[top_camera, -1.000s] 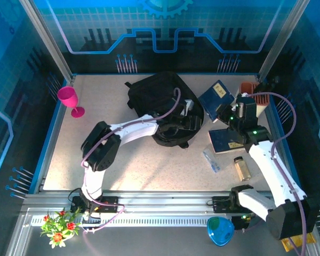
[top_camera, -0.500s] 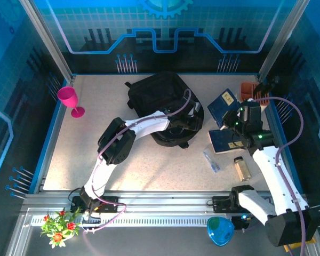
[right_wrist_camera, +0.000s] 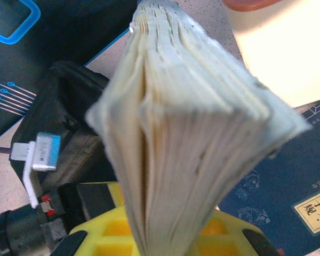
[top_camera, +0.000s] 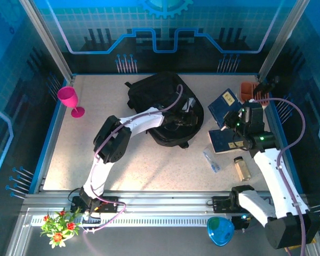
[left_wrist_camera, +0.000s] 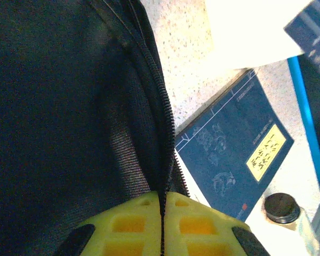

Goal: Pack the student bag
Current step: Open the student bag at the top-center of the table, then place the book in the student bag.

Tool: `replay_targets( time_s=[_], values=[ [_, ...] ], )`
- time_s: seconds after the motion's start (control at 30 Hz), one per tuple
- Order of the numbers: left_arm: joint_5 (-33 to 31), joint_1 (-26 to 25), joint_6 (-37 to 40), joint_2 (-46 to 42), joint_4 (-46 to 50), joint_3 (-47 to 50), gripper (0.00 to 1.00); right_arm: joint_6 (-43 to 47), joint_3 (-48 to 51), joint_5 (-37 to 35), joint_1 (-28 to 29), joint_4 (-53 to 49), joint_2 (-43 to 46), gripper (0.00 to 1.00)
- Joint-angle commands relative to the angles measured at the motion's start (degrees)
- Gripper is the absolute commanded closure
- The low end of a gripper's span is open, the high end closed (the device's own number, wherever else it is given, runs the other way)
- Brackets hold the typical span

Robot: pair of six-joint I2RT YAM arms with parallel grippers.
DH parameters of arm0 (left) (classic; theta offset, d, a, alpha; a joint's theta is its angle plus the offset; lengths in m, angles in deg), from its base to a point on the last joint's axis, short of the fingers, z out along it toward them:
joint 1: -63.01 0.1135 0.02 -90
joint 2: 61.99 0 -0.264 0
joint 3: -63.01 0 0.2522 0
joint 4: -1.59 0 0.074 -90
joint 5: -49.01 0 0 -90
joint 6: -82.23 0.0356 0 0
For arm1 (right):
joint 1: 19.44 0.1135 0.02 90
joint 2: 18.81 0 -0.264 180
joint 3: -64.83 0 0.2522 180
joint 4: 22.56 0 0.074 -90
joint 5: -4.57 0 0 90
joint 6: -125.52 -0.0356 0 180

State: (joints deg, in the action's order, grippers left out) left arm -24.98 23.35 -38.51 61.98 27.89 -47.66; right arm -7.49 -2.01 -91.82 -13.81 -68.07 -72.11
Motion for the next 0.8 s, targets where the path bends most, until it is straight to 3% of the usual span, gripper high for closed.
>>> replay_targets(
  time_s=[0.0,0.2,0.47,0.77],
  values=[
    [2.79,1.76,-1.58,-6.11,-3.45,1.72,0.93,1.43,-1.51,1.79,-0.99,-2.77,1.97,0.96],
    [0.01,3.45,-2.03,-13.49,-10.87,7.05,0.93,0.21,-1.57,9.45,-0.89,-6.01,2.93,0.96],
    [0.10,3.45,-2.59,-16.79,-19.26,9.53,0.94,-7.72,4.61,11.24,8.76,3.92,-0.37,0.95],
    [1.15,3.36,-2.66,-18.20,-19.99,10.50,0.94,-18.66,7.61,15.27,14.84,20.82,-8.80,0.95]
  ],
)
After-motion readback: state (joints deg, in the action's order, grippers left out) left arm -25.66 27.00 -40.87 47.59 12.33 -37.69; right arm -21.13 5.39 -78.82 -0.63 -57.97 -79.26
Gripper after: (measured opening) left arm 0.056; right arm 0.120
